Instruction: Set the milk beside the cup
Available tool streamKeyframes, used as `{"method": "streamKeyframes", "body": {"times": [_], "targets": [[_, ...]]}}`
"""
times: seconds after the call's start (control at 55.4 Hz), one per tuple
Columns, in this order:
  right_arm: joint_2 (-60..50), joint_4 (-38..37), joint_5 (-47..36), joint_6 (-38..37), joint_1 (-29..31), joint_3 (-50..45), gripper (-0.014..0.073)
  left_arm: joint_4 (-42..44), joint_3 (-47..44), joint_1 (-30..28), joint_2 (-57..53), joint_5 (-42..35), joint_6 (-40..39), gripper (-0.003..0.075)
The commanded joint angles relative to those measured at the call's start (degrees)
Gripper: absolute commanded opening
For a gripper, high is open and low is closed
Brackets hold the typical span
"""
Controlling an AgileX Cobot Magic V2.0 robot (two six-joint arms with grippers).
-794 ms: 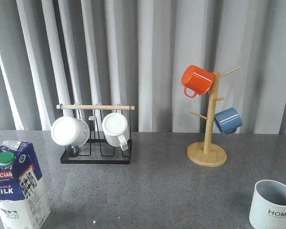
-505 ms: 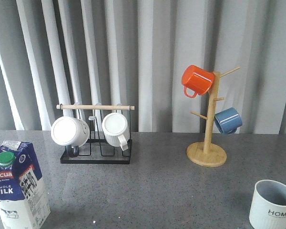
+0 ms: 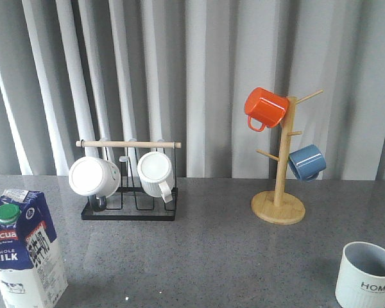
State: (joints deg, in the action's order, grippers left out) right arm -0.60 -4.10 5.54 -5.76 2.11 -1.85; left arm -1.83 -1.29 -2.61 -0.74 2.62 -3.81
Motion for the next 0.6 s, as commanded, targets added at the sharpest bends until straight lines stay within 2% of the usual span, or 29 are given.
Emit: {"method": "streamKeyframes", "body": {"times": [0.0, 0.162, 0.217, 0.343, 0.397, 0.433, 0.487, 0.578], "targets": [[-0.67, -0.55, -4.50, 0.44, 0.37, -0.21, -0.0003, 0.00, 0.83, -0.15, -0.56, -4.58, -0.39, -0.0006], [-0.67, -0.55, -5.15, 0.43, 0.37, -0.16, -0.0003, 0.00, 0.83, -0.15, -0.56, -4.64, -0.39, -0.0006], [-0.67, -0.55, -8.88, 0.37, 0.37, -0.16, -0.0003, -0.18, 0.96, -0.15, -0.56, -5.59, -0.57, -0.0006], [-0.67, -0.18, -27.86, -0.39, 0.37, -0.09, -0.0003, -0.90, 3.35, -0.15, -0.47, -13.17, -1.05, -0.0006], [-0.25, -0.09, -36.32, -2.51, 0.37, 0.36, -0.0003, -0.90, 5.33, -0.15, 0.16, -14.06, -1.05, -0.0006], [0.48, 0.18, -38.71, -3.17, 0.37, 1.26, -0.0003, -0.90, 7.45, -0.15, 1.39, -14.05, -0.99, -0.0006], [2.60, 0.75, -37.19, -3.18, 0.37, 4.04, -0.0003, -0.15, 10.83, -0.15, 3.73, -14.12, -0.45, -0.0006], [8.96, 1.16, -27.09, -1.75, 0.37, 10.91, -0.0003, 1.83, 18.04, -0.15, 8.68, -15.27, 1.48, -0.0006]]}}
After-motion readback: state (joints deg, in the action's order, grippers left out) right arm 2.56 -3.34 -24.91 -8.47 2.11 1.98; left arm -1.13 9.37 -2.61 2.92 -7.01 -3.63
